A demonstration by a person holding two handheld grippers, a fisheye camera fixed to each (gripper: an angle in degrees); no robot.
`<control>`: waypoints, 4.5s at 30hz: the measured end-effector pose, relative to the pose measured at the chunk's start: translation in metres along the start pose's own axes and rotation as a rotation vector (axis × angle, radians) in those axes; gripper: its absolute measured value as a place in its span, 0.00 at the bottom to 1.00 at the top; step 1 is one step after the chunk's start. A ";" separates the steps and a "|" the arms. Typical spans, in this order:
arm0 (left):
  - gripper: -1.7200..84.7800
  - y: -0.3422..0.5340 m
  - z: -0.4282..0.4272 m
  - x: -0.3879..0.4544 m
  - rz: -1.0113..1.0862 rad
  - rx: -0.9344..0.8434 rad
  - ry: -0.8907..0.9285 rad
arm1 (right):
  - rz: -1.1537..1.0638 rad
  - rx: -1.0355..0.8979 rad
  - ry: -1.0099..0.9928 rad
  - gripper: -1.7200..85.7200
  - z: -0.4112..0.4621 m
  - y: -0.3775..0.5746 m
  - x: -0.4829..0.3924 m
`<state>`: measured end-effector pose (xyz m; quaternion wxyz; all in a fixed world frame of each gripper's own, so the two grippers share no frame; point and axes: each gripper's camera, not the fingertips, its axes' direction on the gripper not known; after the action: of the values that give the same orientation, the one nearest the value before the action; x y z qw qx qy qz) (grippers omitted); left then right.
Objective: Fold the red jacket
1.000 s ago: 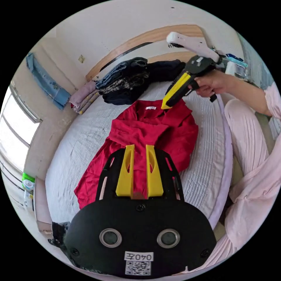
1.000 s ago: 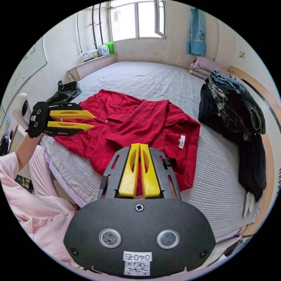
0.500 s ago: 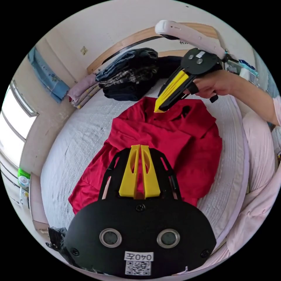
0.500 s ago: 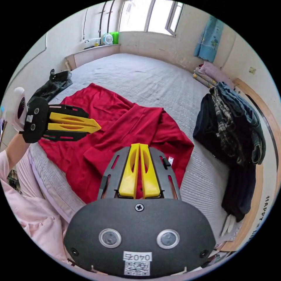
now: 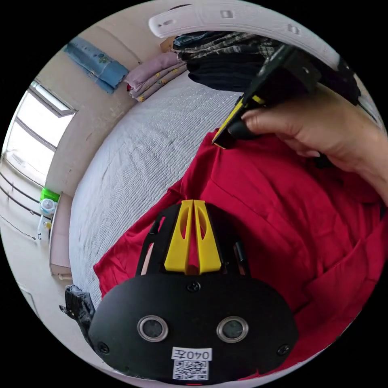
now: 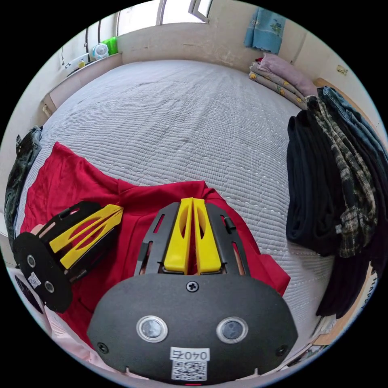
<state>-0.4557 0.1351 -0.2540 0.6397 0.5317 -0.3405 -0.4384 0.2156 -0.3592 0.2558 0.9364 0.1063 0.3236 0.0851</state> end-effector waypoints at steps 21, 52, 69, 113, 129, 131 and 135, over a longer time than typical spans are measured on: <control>0.01 0.191 -0.027 0.102 -0.052 0.090 0.338 | -0.348 0.015 -0.066 0.01 -0.072 0.221 -0.116; 0.01 0.644 0.000 0.130 -0.926 -0.165 0.126 | -0.980 0.298 -0.260 0.10 -0.103 0.248 -0.450; 0.13 0.766 0.118 0.150 -1.356 0.354 0.764 | -0.701 0.332 -0.387 0.01 -0.112 0.187 -0.430; 0.00 0.725 0.086 0.157 -1.183 0.157 0.320 | -0.716 -0.149 -0.120 0.13 -0.027 -0.315 -0.429; 0.00 0.641 -0.059 0.128 -0.776 0.507 0.299 | -0.591 -0.054 -0.311 0.01 -0.089 -0.308 -0.305; 0.00 0.616 -0.082 0.129 -0.666 0.538 0.307 | -0.547 -0.023 -0.359 0.01 -0.113 -0.298 -0.258; 0.00 0.545 -0.128 0.134 -0.451 0.581 0.377 | -0.452 0.046 -0.438 0.01 -0.147 -0.275 -0.170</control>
<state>-0.1808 0.0876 0.2499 0.4020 0.8224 -0.2018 -0.3484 0.0172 -0.6413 0.1730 0.9763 0.0685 0.1314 -0.1577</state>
